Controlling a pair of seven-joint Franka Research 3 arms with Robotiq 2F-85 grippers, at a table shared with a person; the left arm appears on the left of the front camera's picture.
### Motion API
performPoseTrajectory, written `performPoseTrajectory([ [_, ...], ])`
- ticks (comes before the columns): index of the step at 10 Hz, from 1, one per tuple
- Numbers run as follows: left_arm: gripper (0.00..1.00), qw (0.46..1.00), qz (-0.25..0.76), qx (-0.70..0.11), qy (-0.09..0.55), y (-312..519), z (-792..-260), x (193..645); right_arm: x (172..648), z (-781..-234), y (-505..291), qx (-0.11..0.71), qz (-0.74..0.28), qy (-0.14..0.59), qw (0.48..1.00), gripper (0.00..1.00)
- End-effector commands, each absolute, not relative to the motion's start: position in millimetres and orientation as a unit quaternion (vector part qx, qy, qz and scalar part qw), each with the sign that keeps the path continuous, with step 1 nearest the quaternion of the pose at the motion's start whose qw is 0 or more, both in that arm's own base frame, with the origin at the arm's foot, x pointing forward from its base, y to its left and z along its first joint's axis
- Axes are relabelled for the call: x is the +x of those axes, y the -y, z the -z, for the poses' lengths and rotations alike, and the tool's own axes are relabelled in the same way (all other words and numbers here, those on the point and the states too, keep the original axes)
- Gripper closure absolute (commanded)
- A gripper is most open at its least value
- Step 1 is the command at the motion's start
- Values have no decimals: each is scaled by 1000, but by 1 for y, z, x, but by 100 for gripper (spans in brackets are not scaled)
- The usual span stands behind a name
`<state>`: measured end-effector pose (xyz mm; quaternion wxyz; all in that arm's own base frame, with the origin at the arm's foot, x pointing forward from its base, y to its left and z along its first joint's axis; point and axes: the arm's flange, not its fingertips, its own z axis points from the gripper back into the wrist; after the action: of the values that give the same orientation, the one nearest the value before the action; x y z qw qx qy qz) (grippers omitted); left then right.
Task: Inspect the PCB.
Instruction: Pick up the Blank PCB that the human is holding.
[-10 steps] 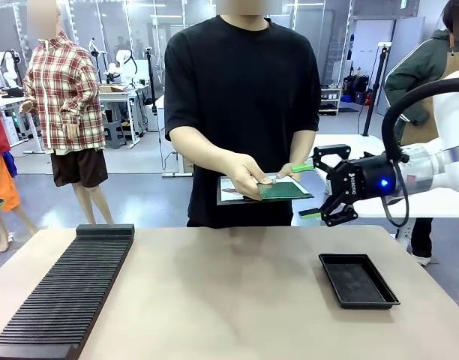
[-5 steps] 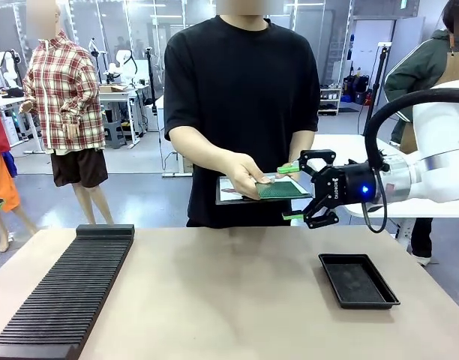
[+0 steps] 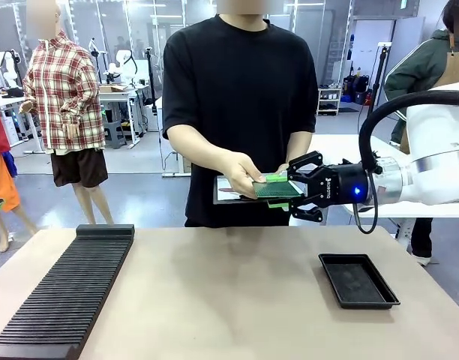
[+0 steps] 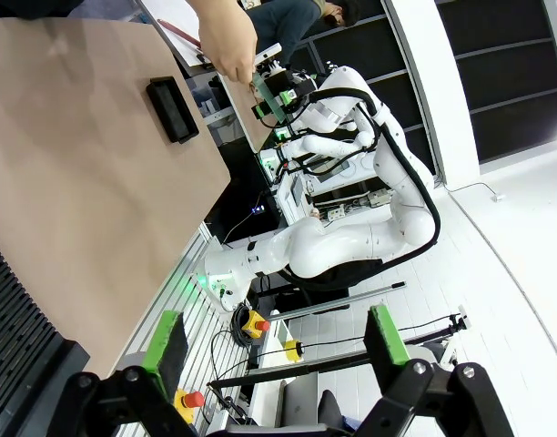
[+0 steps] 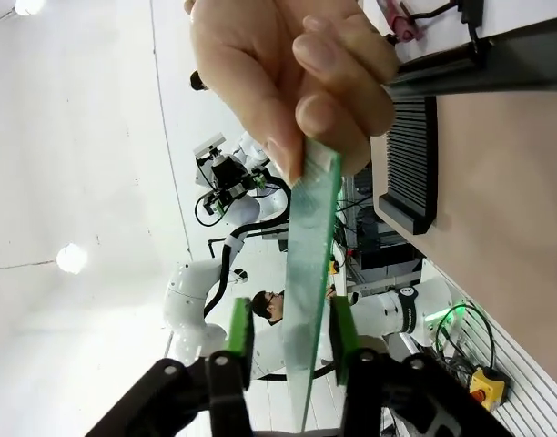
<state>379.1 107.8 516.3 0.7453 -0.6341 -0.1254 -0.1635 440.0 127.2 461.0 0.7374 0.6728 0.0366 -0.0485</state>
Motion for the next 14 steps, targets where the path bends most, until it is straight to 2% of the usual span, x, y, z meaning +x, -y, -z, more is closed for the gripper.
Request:
performPoseTrajectory([
  [1,0,743,168,-636,122,-109,-520,381,441,-457,-135,679,49,-22,732,96],
  [2,0,743,168,-636,122,-109,-520,381,441,-457,-137,677,49,-21,734,100],
  [8,0,743,168,-636,122,-109,-520,381,434,-430,-136,689,64,-40,721,100],
  [9,0,743,168,-636,122,-109,-520,381,438,-450,-134,674,51,-40,736,100],
  [14,0,743,168,-636,122,-109,-520,381,438,-450,-134,674,51,-40,736,100],
])
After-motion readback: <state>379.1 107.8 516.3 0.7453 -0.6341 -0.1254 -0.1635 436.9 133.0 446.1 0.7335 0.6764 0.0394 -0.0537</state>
